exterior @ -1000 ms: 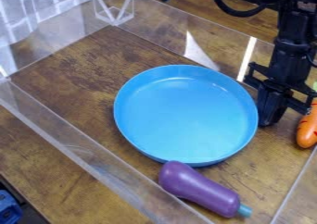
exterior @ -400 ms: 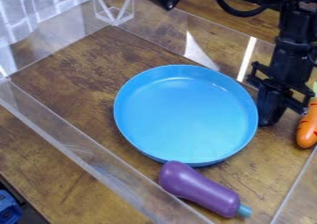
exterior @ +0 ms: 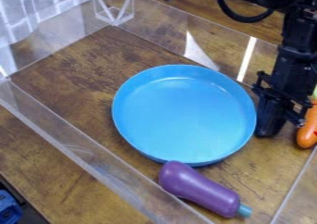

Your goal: Remove the carrot from the blue tray and put it on the table

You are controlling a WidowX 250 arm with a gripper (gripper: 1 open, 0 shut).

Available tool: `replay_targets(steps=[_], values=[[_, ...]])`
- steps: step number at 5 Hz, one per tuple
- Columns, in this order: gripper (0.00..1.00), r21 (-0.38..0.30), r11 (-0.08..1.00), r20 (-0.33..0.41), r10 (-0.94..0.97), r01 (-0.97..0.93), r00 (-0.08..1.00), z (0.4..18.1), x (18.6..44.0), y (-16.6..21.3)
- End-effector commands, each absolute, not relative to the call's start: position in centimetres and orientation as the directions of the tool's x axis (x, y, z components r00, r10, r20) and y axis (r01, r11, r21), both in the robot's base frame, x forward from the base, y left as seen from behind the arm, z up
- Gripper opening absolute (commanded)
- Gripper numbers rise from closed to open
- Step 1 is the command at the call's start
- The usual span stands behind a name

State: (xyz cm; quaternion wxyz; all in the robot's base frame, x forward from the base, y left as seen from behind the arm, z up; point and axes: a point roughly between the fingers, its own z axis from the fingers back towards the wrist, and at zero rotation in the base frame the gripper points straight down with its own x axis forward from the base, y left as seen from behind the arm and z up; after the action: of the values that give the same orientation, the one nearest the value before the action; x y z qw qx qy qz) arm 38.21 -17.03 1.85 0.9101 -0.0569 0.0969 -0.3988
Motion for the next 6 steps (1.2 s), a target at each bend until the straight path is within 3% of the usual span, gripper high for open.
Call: replay_targets(steps=[1, 4, 6], values=[[0.0, -0.17, 0.637, -0.1, -0.77, 0.752, 0.63, 3.1, 38.4, -15.8], [0.0, -0.188, 0.581, -0.072, -0.812, 0.792, 0.579, 6.3, 37.5, -12.9], [0.0, -0.208, 0.619, -0.036, -0.778, 0.757, 0.627, 6.3, 37.7, -14.8]])
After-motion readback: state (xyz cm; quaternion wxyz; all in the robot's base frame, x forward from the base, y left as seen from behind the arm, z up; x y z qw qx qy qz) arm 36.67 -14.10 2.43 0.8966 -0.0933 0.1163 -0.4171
